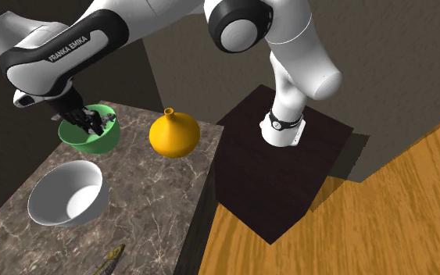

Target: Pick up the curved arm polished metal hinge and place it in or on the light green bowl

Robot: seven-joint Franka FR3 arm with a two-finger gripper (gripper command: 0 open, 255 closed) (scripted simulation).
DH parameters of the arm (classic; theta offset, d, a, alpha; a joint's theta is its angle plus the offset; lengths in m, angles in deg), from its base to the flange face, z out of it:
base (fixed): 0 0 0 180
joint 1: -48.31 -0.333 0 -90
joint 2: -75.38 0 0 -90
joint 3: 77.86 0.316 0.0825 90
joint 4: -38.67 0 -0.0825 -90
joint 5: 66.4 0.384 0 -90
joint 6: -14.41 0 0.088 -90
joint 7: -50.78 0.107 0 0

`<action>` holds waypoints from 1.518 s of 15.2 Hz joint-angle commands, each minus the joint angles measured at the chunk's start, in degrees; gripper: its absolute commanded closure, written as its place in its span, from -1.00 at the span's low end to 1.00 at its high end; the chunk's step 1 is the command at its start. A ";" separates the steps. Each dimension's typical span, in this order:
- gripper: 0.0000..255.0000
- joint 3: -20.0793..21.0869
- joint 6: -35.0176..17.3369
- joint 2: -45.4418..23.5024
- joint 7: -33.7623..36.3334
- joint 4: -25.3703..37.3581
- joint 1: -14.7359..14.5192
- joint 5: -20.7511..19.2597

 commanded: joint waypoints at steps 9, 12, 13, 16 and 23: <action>-1.00 0.06 -0.59 -0.26 -0.06 -0.32 -0.01 0.11; -1.00 0.06 -0.59 -0.26 -0.07 -0.32 -0.01 0.11; -1.00 0.06 -0.59 -0.26 -0.07 -0.32 -0.01 0.11; -1.00 -0.18 2.91 0.27 0.33 2.75 0.39 -0.30; -1.00 -0.33 6.22 0.44 0.66 5.98 0.87 -0.54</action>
